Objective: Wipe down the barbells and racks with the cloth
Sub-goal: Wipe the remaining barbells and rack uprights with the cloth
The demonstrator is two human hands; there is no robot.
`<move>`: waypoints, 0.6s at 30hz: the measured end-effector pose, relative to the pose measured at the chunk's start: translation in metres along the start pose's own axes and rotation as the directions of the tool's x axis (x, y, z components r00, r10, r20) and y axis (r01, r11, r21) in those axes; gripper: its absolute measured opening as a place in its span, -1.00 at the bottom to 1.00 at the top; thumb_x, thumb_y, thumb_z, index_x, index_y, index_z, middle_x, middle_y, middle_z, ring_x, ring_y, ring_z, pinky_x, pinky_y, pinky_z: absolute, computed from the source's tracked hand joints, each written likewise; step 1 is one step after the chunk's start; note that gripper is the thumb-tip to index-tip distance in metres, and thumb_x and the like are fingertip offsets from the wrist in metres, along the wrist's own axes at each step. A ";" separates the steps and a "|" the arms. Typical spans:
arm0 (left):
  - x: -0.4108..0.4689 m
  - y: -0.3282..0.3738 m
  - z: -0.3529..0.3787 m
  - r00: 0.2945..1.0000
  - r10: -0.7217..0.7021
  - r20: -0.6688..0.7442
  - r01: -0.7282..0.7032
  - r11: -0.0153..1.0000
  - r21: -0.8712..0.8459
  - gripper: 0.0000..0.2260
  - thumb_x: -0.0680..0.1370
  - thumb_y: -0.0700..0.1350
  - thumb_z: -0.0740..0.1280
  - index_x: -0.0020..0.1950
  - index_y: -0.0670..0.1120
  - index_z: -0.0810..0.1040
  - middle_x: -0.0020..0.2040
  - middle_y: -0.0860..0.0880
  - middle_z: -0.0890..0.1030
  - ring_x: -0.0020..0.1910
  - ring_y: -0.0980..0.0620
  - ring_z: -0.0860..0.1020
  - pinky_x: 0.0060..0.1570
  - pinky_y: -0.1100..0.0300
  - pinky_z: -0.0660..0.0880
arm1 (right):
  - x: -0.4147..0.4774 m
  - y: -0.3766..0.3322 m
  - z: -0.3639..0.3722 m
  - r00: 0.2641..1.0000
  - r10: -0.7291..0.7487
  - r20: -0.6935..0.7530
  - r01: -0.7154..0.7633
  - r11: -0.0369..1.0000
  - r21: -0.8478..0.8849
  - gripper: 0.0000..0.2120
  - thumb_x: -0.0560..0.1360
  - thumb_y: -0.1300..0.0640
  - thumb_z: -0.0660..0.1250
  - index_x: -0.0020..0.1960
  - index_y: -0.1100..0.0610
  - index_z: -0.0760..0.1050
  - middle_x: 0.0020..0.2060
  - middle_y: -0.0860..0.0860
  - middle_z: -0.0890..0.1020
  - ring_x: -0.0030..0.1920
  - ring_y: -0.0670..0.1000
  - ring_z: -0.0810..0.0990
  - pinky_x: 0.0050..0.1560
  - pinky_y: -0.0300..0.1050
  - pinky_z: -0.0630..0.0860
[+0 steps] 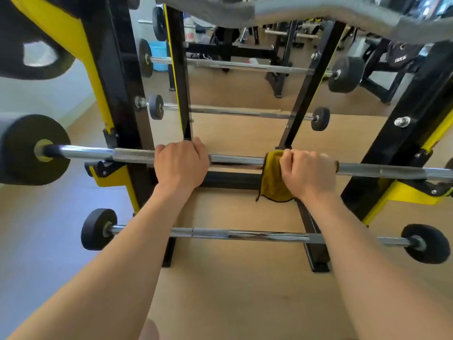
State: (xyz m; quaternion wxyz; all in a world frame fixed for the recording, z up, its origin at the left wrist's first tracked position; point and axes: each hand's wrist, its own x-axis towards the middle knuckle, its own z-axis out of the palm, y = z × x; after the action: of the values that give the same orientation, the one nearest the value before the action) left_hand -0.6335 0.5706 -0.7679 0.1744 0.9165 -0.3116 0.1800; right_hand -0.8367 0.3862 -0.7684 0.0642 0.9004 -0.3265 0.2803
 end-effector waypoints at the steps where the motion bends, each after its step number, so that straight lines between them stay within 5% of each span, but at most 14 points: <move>1: 0.000 -0.001 -0.001 1.000 0.011 0.019 -0.011 1.000 0.000 -0.54 0.74 0.06 -0.04 -0.25 -0.03 0.45 -0.42 0.06 0.40 -0.42 0.12 0.32 0.00 -0.01 0.37 | 0.000 -0.024 0.000 0.998 -0.064 0.004 0.064 0.998 0.016 -0.48 0.74 -0.16 -0.07 -0.15 0.03 0.53 -0.34 -0.08 0.54 -0.35 -0.03 0.53 -0.18 -0.08 0.55; 4: 0.002 -0.006 -0.002 0.999 0.018 0.028 -0.017 0.999 -0.030 -0.57 0.73 0.04 -0.07 -0.16 -0.04 0.46 -0.40 0.08 0.35 -0.42 0.10 0.27 0.05 -0.05 0.39 | -0.001 -0.112 0.010 0.942 -0.329 0.058 0.327 0.944 0.044 -0.64 0.71 -0.13 0.04 0.22 0.03 0.50 0.01 0.00 0.64 -0.02 0.07 0.62 0.02 0.01 0.49; 6: 0.002 -0.007 0.001 1.000 0.000 0.003 0.000 0.998 -0.063 -0.55 0.74 0.05 -0.09 -0.16 -0.05 0.47 -0.40 0.08 0.35 -0.39 0.02 0.34 0.12 -0.08 0.43 | 0.000 -0.145 0.015 0.885 -0.447 0.132 0.449 0.893 0.017 -0.59 0.67 -0.09 0.16 0.46 0.05 0.36 0.24 0.06 0.58 0.17 0.14 0.57 0.18 0.13 0.48; 8: 0.002 -0.006 0.004 0.999 -0.026 -0.036 0.024 0.997 -0.072 -0.50 0.74 0.08 -0.10 -0.21 -0.06 0.48 -0.41 0.06 0.41 -0.37 0.00 0.40 0.17 -0.08 0.43 | 0.008 -0.124 0.012 0.856 -0.502 0.127 0.494 0.865 0.089 -0.58 0.67 -0.03 0.22 0.50 0.00 0.33 0.22 0.03 0.60 0.13 0.10 0.60 0.11 0.08 0.55; 10: -0.002 -0.004 0.006 0.996 -0.017 -0.082 0.014 0.999 -0.037 -0.47 0.75 0.10 -0.10 -0.26 -0.05 0.46 -0.44 0.04 0.41 -0.42 0.06 0.35 0.14 -0.08 0.42 | 0.005 -0.068 0.007 0.879 -0.468 0.093 0.464 0.884 0.064 -0.62 0.67 -0.04 0.25 0.47 -0.03 0.35 0.13 0.01 0.63 0.03 0.07 0.63 0.01 0.01 0.57; 14: -0.007 0.000 0.008 0.990 -0.016 -0.140 0.012 1.000 -0.026 -0.40 0.75 0.14 -0.07 -0.42 -0.03 0.35 -0.48 0.02 0.40 -0.40 -0.03 0.42 0.13 -0.08 0.43 | -0.025 0.039 0.012 0.980 -0.197 0.040 0.201 0.965 -0.169 -0.53 0.62 0.00 0.38 0.47 0.04 0.34 0.19 0.11 0.56 0.13 0.18 0.54 0.21 0.15 0.47; 18: -0.011 -0.006 0.014 0.983 0.033 -0.178 -0.042 0.998 -0.044 -0.44 0.76 0.09 -0.03 -0.37 -0.06 0.40 -0.43 0.00 0.44 -0.35 -0.09 0.47 0.10 -0.10 0.44 | -0.031 0.028 0.017 0.996 -0.090 0.022 0.093 0.966 -0.241 -0.53 0.60 0.02 0.32 0.45 0.14 0.32 0.27 0.21 0.47 0.20 0.28 0.47 0.30 0.26 0.36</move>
State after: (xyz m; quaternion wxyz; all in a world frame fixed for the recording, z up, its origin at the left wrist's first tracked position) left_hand -0.6346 0.5746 -0.7861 0.2197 0.8864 -0.3163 0.2567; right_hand -0.8655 0.3765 -0.8018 0.1845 0.9015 -0.3167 0.2303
